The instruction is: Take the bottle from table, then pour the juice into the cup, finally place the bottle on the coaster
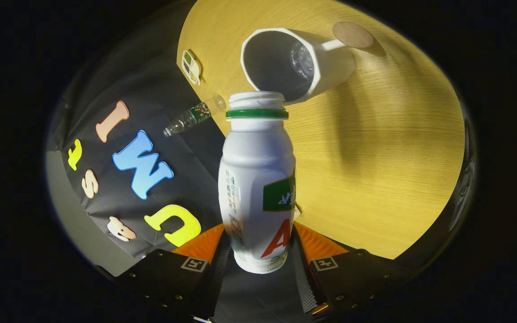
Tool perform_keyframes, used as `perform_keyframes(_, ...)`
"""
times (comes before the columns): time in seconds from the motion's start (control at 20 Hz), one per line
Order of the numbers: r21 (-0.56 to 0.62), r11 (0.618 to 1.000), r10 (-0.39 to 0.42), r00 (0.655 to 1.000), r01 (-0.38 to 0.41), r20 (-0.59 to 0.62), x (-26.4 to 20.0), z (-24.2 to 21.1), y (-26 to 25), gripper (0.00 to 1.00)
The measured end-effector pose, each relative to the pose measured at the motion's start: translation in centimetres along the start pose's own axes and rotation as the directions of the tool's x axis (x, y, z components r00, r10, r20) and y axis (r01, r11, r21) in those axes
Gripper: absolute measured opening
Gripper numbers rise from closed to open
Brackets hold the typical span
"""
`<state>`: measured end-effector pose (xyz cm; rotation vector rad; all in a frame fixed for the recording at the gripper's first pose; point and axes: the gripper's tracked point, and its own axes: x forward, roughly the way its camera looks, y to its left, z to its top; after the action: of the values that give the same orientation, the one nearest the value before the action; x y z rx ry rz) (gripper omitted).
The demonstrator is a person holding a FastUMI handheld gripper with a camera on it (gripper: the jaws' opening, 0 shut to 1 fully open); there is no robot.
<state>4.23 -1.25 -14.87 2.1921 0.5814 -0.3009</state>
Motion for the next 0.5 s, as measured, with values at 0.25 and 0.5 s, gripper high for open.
perform_keyframes(0.25,0.019,1.0,-0.008,1.0,0.008,-0.001,-0.28,0.23,0.05,0.7)
perform_keyframes(0.5,0.034,0.999,-0.022,1.0,0.022,-0.003,-0.35,0.48,-0.18,0.7)
